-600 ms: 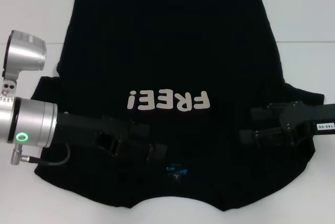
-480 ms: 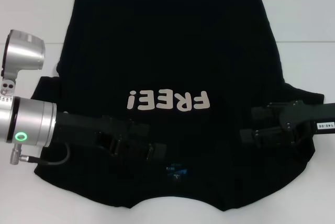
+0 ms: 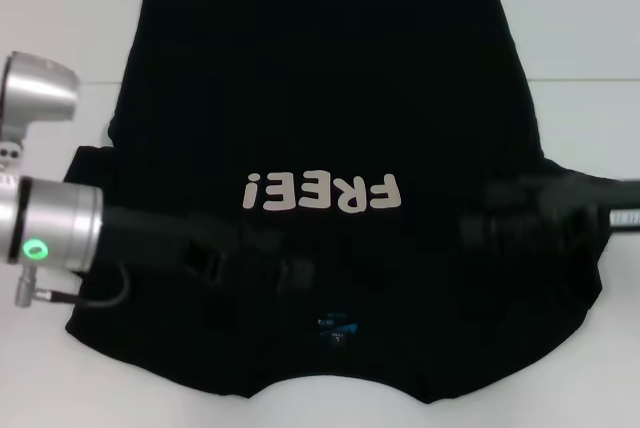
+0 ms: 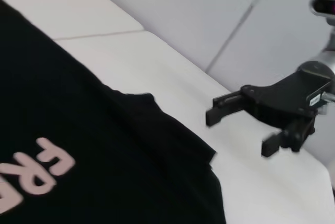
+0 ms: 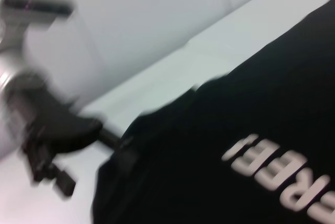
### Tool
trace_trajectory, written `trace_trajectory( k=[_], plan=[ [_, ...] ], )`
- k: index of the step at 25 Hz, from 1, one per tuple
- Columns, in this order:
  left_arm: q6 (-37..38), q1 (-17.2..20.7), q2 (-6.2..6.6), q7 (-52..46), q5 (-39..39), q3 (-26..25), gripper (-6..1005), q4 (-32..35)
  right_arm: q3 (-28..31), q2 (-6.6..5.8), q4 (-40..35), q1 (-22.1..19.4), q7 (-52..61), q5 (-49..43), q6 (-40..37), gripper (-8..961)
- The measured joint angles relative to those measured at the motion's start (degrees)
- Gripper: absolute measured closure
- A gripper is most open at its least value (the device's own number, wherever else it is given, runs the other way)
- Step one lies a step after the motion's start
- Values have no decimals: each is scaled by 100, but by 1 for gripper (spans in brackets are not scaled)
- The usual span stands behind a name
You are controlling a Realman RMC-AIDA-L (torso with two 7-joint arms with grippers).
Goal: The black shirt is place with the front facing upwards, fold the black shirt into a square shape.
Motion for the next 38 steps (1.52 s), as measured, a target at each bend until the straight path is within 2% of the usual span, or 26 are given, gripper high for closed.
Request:
trace_trajectory(
  k=[4,9,11,14,16,19,30,38],
  plan=[
    [-30,28,227,-1010,25,-522,109,7,23,-216,-2,212,1230,211,292,9],
    [-30,232,565,-2282,23,-1124,125,-25,-38,-610,150,615,3100,175,818,9],
    [-75,307,652,-2501,38,-1349,131,-95,-36,-765,253,761,3565,169,1085,9],
    [-141,456,784,-2739,64,-1666,140,-238,-39,-882,275,893,3911,132,1461,9],
    [-199,542,818,-2872,147,-1843,146,-291,-47,-918,276,958,4027,18,1653,9],
    [-328,677,796,-3044,325,-2041,155,-327,-47,-936,277,1066,4164,-289,1873,9],
    [-860,925,776,-3262,561,-2318,188,-547,-41,-925,280,1084,4229,-433,1809,8],
    [-1738,747,790,-3223,1122,-2283,544,-900,-11,-928,288,1074,4233,-411,1752,8]
  ],
)
